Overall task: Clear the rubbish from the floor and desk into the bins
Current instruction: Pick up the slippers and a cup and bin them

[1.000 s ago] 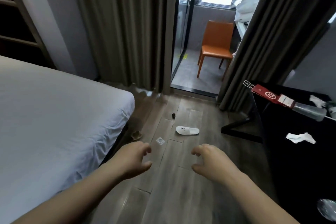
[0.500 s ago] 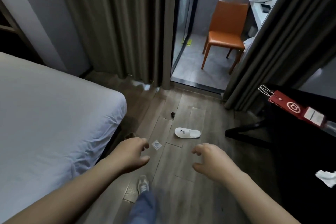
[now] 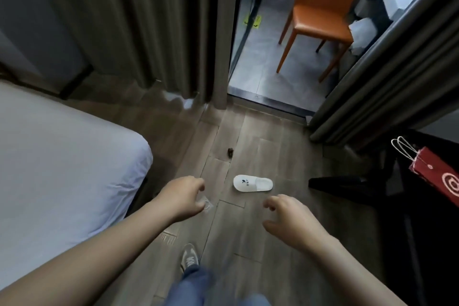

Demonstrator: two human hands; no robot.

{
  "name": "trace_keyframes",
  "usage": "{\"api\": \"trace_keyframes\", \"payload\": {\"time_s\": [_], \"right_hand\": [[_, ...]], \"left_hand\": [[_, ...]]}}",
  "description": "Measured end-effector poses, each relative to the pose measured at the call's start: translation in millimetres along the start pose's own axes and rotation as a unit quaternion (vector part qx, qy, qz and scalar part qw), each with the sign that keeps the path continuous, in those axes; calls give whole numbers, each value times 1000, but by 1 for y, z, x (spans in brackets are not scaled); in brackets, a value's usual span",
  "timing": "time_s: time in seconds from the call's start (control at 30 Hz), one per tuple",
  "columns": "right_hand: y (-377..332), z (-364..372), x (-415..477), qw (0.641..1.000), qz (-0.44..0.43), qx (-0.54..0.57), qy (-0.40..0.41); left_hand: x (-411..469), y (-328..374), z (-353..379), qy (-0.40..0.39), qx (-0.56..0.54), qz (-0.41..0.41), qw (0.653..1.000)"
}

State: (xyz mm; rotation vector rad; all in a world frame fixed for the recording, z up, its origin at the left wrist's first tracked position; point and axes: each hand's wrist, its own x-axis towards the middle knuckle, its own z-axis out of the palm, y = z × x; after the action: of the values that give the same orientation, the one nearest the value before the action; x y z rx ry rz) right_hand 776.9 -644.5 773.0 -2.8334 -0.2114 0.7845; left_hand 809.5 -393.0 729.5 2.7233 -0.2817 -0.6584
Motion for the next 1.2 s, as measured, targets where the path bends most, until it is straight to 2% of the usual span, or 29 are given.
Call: {"api": "trace_keyframes", "payload": {"time_s": [0.27, 0.63, 0.87, 1.2], "right_hand": [[25, -15, 105, 998, -6, -3, -62], [71, 4, 256, 990, -79, -32, -110], [94, 102, 353, 986, -108, -42, -122], [116, 315, 501, 974, -170, -82, -122]], "left_hand": [[85, -9, 3, -37, -7, -33, 999], [180, -26, 71, -54, -77, -171, 981], [242, -84, 179, -74, -80, -218, 970], [339, -200, 392, -88, -65, -211, 971]]}}
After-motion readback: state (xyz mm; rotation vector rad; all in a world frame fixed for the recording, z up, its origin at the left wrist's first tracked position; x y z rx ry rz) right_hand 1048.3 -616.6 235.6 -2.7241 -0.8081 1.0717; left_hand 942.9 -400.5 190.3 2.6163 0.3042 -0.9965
